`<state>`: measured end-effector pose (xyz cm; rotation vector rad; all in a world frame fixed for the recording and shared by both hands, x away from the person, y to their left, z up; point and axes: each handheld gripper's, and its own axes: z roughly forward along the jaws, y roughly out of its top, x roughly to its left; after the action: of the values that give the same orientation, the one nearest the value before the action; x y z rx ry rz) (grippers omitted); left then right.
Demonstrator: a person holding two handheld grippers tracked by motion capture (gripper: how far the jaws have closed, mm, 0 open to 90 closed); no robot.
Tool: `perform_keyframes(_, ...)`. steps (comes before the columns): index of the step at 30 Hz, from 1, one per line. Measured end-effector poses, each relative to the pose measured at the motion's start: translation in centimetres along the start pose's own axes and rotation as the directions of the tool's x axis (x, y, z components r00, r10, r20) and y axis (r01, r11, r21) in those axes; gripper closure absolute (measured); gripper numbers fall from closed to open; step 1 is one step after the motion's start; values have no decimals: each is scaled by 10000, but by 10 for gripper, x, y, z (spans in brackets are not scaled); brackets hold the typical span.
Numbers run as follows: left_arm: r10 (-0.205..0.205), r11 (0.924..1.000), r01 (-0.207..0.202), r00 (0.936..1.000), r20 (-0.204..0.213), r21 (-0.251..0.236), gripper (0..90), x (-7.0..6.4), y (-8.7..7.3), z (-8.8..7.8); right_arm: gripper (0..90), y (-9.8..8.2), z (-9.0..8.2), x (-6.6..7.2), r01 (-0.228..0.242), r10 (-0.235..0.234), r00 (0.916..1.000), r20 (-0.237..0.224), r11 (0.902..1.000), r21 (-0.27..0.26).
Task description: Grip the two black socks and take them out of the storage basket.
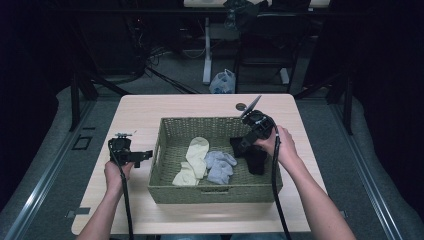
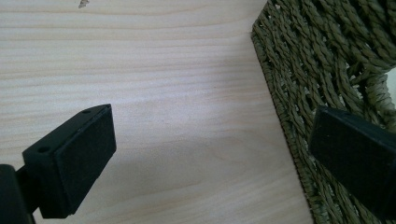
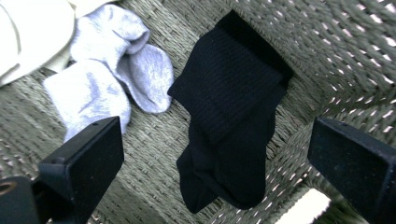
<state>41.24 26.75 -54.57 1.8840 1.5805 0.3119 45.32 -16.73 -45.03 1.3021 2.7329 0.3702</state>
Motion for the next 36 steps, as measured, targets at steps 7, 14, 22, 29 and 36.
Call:
perform_keyframes(7,1,10000,-1,10000,-9,-2,10,0,0,0,172,4,17,1,-136,133,9998,121,9996,259)
perform_keyframes(14,38,10000,-38,10000,6,76,11,0,0,0,306,6,32,1,-280,237,9974,676,9976,627)
perform_keyframes(22,43,10000,-43,10000,20,82,11,0,0,0,497,7,42,1,-463,393,9964,754,9946,932)
perform_keyframes(29,45,9999,-45,10000,9,92,11,0,0,0,745,4,42,-2,-659,628,9974,367,9934,935)
perform_keyframes(36,47,10000,-47,10000,13,77,11,0,0,1,757,2,25,-4,-707,705,9975,61,9953,657)
